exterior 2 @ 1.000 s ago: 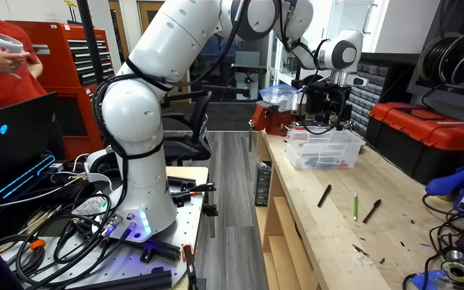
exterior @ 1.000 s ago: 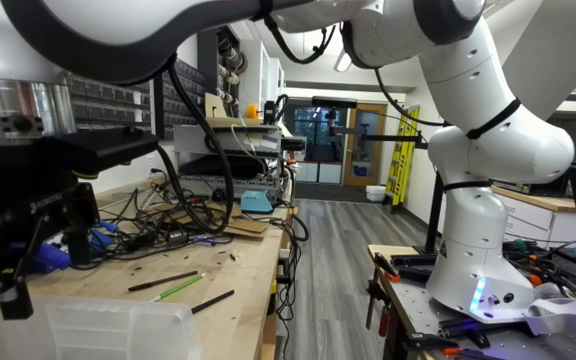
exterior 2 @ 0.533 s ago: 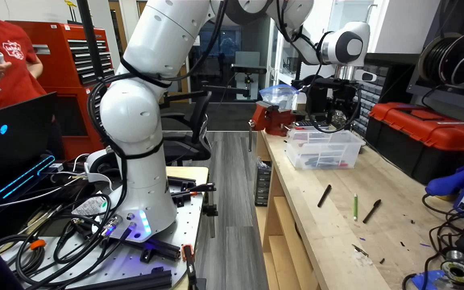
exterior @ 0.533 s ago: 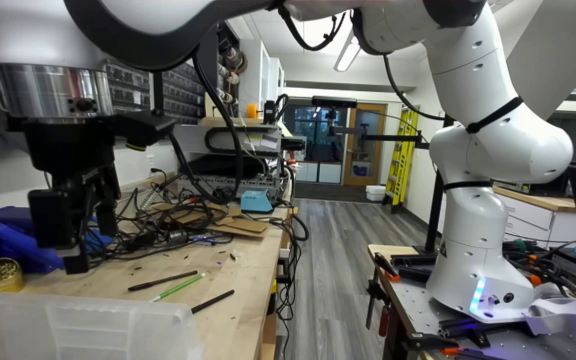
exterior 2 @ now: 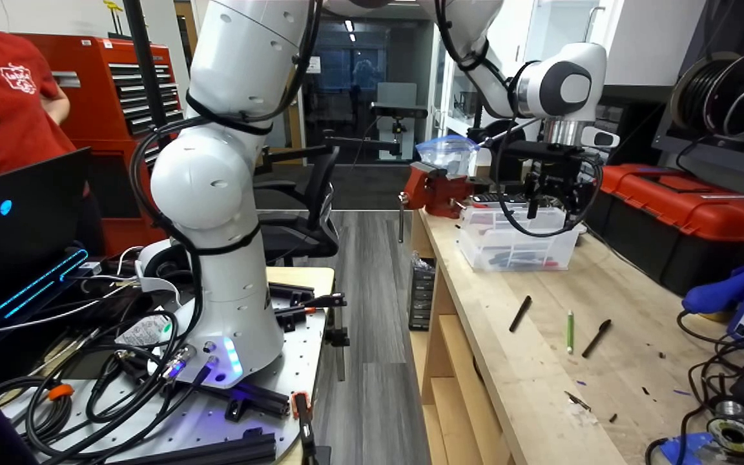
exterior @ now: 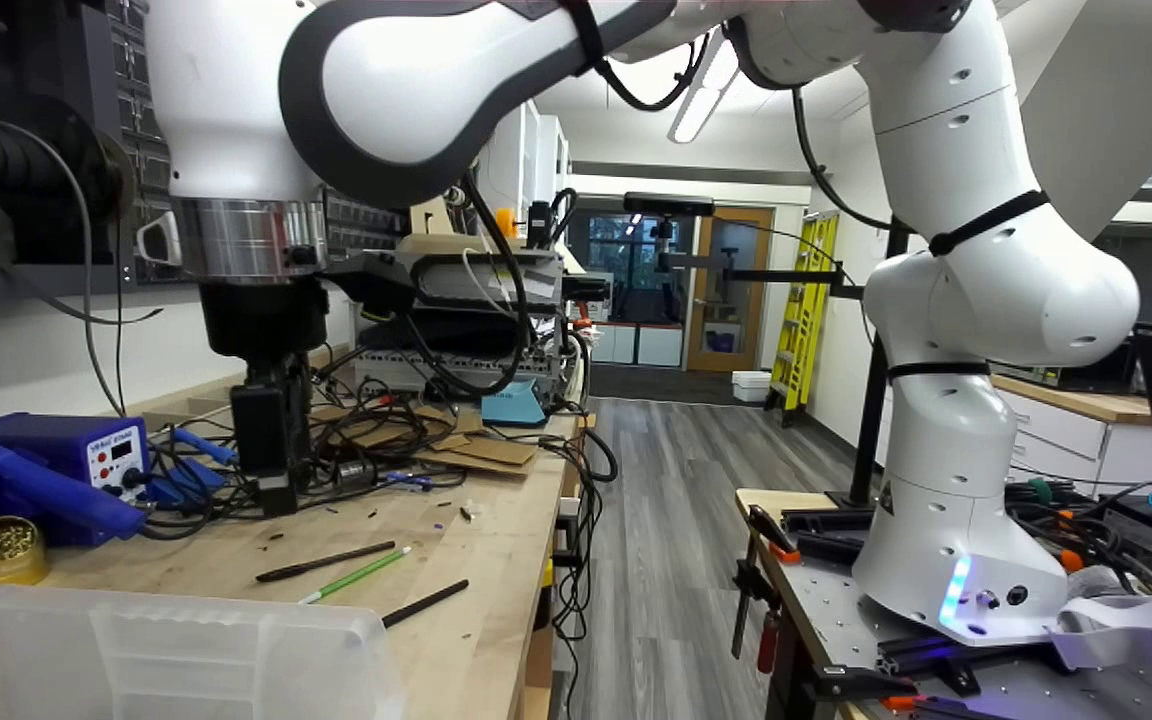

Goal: Pick up the pen from the table and place it in the colourless container.

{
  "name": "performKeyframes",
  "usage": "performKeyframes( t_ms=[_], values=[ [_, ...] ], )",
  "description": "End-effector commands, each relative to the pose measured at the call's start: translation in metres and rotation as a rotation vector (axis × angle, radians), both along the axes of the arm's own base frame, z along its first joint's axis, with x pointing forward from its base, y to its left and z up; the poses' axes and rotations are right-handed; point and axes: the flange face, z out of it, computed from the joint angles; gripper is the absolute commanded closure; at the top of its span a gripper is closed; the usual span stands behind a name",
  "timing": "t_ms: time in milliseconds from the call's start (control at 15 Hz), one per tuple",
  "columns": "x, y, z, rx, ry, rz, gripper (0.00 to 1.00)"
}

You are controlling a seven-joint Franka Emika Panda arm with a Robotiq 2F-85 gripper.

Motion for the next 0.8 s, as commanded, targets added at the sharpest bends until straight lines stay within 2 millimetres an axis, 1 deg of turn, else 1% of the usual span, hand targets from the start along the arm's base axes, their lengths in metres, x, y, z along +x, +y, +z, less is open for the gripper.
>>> performKeyframes(
  t_ms=[0,400,600,733],
  values=[
    [-0.030,-0.025,-0.007,0.013,-0.003,0.058,0.00],
    [-0.053,-0.049,-0.049,0.033,0.003,0.175,0.00],
    [-0.055,-0.069,-0.070,0.041,-0.007,0.229,0.00],
    [-0.058,-0.081,-0.081,0.044,-0.007,0.263,0.00]
  ],
)
